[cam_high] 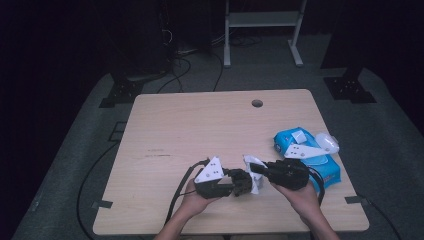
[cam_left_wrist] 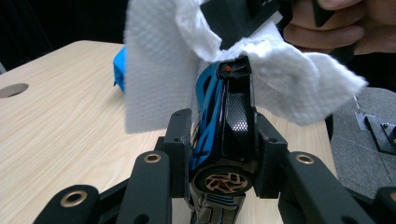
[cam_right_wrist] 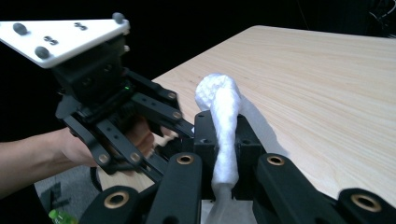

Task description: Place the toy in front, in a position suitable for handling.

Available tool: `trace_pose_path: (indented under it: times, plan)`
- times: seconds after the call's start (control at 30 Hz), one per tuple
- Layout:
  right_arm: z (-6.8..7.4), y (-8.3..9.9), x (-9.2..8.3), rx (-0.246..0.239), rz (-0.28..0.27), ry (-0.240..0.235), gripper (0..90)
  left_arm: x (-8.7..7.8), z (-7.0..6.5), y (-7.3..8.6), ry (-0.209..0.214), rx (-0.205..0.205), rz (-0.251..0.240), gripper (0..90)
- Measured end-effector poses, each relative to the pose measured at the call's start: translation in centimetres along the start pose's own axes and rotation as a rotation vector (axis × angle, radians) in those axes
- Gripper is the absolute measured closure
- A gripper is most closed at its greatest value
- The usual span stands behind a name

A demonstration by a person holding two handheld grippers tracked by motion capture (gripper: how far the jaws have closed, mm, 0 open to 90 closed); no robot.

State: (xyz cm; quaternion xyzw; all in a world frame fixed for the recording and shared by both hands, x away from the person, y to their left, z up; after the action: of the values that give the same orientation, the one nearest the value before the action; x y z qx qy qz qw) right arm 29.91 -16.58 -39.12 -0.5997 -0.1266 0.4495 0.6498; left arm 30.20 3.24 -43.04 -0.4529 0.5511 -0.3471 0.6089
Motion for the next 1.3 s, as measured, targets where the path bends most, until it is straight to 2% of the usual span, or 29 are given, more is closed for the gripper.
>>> trace_pose_path:
  times: [0.13,0.2,0.33,0.43,0.73,0.87,1.07,1.2,1.3]
  plan:
    - [-0.8,1.0,0.7,0.069,-0.010,-0.031,83.0,-1.2,0.1,0.4,-0.007,-0.005,0.002,64.8]
    - [-0.8,1.4,1.4,0.075,0.006,-0.035,83.0,-1.9,0.1,0.7,-0.012,-0.009,0.005,64.7]
    - [0.0,2.2,3.0,0.086,0.030,-0.075,83.0,-3.4,0.3,1.5,-0.022,-0.031,0.007,64.6]
    - [0.7,2.3,4.0,0.099,0.025,-0.110,82.9,-4.3,0.3,2.2,-0.030,-0.039,0.023,64.3]
    - [2.7,2.0,6.4,0.070,0.046,-0.155,82.8,-6.3,0.1,3.9,-0.049,-0.067,0.086,64.1]
    - [3.4,2.0,7.2,0.060,0.053,-0.162,82.9,-6.9,-0.1,4.3,-0.065,-0.066,0.122,64.2]
    - [4.6,2.4,8.6,0.028,0.091,-0.163,82.9,-7.6,-0.4,5.3,-0.095,-0.053,0.204,65.2]
    - [5.4,3.0,9.9,-0.009,0.140,-0.151,82.9,-7.5,-0.3,6.6,-0.106,-0.075,0.252,67.8]
    - [5.6,3.5,10.8,-0.028,0.172,-0.144,82.9,-7.0,-0.1,7.5,-0.084,-0.077,0.291,69.4]
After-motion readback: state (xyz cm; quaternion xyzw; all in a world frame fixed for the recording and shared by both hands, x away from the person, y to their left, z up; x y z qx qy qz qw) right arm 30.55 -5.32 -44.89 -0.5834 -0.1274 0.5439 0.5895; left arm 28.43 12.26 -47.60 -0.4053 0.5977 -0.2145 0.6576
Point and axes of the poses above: each handheld gripper's, and its own axes: x roughly forward along the jaws, y roughly out of its underside, z roughly to its left, the point moved 4 cm from there along x, roughly forward along the jaws, and after that the axes turned 9 degrees about y, right-handed, at the moved point
